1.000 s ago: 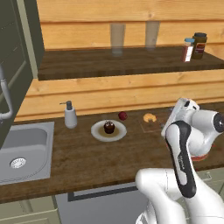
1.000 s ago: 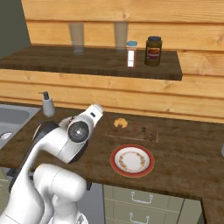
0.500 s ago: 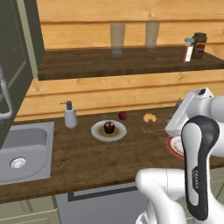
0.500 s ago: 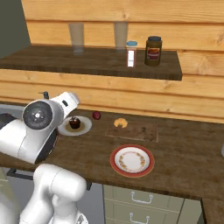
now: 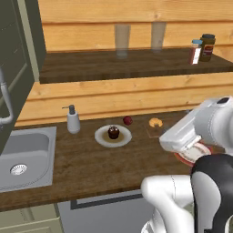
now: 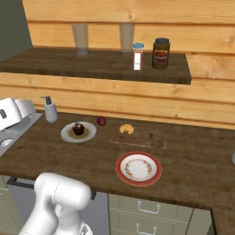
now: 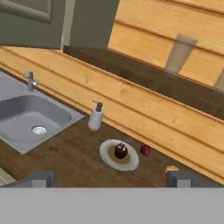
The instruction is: From the different types of pastries on the counter, select a croissant and place it on the cutting board. Then retrieve a jar of jam from the cabinet and place it alongside the croissant on the cutting board.
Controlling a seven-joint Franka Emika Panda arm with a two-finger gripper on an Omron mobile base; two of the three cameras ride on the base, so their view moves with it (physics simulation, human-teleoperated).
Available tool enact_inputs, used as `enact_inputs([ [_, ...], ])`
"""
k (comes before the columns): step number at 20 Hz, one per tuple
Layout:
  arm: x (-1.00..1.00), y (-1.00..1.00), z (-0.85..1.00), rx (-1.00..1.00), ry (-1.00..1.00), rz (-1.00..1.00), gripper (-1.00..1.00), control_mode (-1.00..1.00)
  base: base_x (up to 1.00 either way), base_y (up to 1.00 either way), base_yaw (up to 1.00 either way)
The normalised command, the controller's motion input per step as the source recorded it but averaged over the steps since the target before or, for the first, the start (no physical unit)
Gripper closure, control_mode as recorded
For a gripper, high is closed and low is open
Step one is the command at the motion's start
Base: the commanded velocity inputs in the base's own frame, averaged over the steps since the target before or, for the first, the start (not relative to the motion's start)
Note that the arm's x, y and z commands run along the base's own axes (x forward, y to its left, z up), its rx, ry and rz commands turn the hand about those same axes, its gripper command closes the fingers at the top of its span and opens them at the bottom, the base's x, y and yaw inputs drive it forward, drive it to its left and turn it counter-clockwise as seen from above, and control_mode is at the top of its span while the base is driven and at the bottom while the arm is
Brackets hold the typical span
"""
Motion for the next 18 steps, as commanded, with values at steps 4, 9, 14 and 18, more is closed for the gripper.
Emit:
enact_inputs([
  [4, -1.0, 0.66, -0.56, 0.2, -0.34, -0.28, -1.0, -1.0, 0.0, 0.0, 0.0],
  [9, -0.96, 0.21, -0.28, 0.17, -0.32, -0.3, -1.0, -1.0, 0.0, 0.0, 0.0],
  [14, -0.06, 0.0, 0.0, 0.02, -0.05, -0.03, -1.0, -1.0, 0.0, 0.0, 0.0],
  [18, -0.08, 0.0, 0.0, 0.0, -0.01, 0.0, -1.0, -1.0, 0.0, 0.0, 0.0],
])
